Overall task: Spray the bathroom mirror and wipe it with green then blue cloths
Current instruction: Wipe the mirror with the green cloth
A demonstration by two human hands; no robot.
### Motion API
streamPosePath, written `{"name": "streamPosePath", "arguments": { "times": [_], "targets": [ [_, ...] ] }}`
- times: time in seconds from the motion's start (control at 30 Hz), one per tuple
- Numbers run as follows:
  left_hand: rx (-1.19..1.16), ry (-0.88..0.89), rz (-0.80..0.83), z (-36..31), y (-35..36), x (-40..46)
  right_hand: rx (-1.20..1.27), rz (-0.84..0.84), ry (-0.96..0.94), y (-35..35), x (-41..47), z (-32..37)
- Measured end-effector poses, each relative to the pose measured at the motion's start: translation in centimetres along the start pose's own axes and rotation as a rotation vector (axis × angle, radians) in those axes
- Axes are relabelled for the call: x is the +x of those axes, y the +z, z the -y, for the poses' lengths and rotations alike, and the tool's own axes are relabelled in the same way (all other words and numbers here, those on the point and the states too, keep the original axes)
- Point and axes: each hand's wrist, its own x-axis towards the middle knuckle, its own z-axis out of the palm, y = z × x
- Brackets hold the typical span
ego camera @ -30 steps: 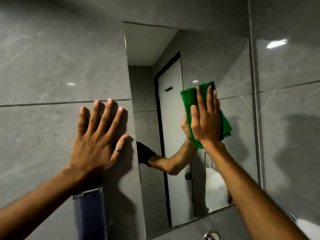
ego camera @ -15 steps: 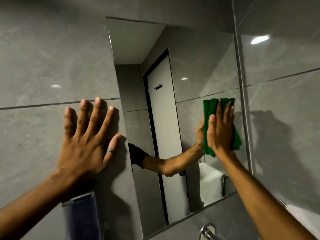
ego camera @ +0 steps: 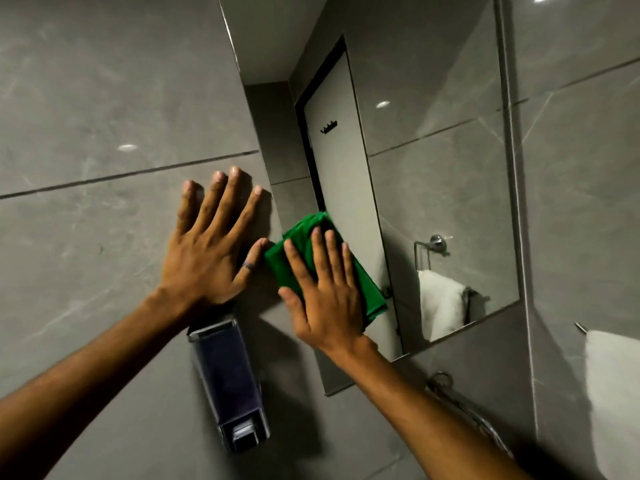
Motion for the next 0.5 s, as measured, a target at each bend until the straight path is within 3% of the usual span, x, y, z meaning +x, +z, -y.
{"name": "streamPosePath", "arguments": {
  "times": [0.2, 0.33, 0.5],
  "targets": [
    [0.063, 0.275, 0.077, 1.7, -1.0, -1.4, -0.024, -0.015, -0.102, 0.0, -2.6, -4.6],
    [0.062, 0.291, 0.054, 2.0, -1.1, -1.6, -0.034, -0.024, 0.023, -0.6, -3.4, -9.3],
    [0.078, 0.294, -0.017, 2.4, 0.5, -1.8, 0.004, -0.058, 0.31, -2.4, -5.0, -18.6]
  ]
}}
